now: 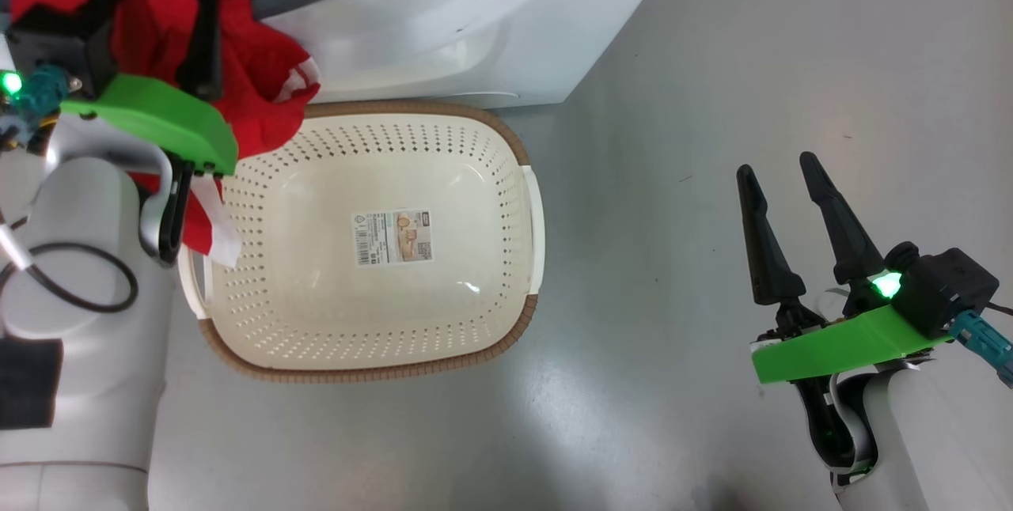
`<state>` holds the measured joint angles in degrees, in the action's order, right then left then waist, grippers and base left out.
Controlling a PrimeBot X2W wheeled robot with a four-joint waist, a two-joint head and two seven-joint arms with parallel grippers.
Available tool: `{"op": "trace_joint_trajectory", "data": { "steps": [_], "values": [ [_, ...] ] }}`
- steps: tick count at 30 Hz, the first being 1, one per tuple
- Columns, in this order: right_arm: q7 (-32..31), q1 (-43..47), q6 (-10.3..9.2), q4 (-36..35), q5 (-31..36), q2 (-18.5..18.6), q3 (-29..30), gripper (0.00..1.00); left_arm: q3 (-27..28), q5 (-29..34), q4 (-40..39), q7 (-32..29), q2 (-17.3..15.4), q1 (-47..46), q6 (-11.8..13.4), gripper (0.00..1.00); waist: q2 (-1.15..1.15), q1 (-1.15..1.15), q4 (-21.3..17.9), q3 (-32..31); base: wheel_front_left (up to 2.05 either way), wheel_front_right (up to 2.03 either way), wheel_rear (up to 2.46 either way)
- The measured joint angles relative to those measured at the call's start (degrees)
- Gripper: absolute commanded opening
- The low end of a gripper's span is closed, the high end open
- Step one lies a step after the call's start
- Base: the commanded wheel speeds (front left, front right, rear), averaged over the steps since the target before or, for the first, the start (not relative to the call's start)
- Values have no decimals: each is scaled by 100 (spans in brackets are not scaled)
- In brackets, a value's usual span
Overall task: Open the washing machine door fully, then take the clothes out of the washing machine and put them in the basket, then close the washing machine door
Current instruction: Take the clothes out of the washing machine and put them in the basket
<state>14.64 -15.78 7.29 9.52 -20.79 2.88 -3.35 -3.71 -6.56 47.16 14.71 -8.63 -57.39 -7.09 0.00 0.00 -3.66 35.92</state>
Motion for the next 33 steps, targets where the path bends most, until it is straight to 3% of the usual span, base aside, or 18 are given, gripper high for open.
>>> {"op": "trace_joint_trajectory", "data": {
  "steps": [4, 6, 7, 8, 9, 19, 33],
  "values": [
    [0, -2, 0, -3, -8, 0, 1, 100, -49, 58, 167, 0, -2, -121, 2, 100, 0, 0, -32, 1, 0, 0, 0],
    [0, -2, 0, -5, -24, 0, 1, 100, -49, 58, 192, 0, -5, -135, 4, 49, 0, 0, -41, -9, 0, 0, 0],
    [0, -2, 0, -9, -31, 0, 1, 100, -49, 58, 193, 0, -5, -135, 5, 49, 0, 0, -42, -12, 0, 0, 0],
    [0, -2, 0, -11, -31, 0, 2, 100, -49, 58, 191, 0, -7, -135, 7, 16, 0, 0, -41, -15, 0, 0, 0],
    [0, -2, 0, -11, -31, 0, 2, 100, -49, 58, 191, 0, -7, -135, 7, 0, 0, 0, -41, -15, 0, 0, 0],
    [0, -1, 0, -12, -30, 0, 38, 100, 94, -69, -478, 0, 81, 40, 5, 0, 0, 0, 59, -96, 0, 0, 0],
    [0, 11, 0, 15, -12, 1, 47, 100, -24, -665, -2254, 0, 378, 1663, -8, 0, 0, 0, 254, -279, 0, 0, 0]
  ]
}}
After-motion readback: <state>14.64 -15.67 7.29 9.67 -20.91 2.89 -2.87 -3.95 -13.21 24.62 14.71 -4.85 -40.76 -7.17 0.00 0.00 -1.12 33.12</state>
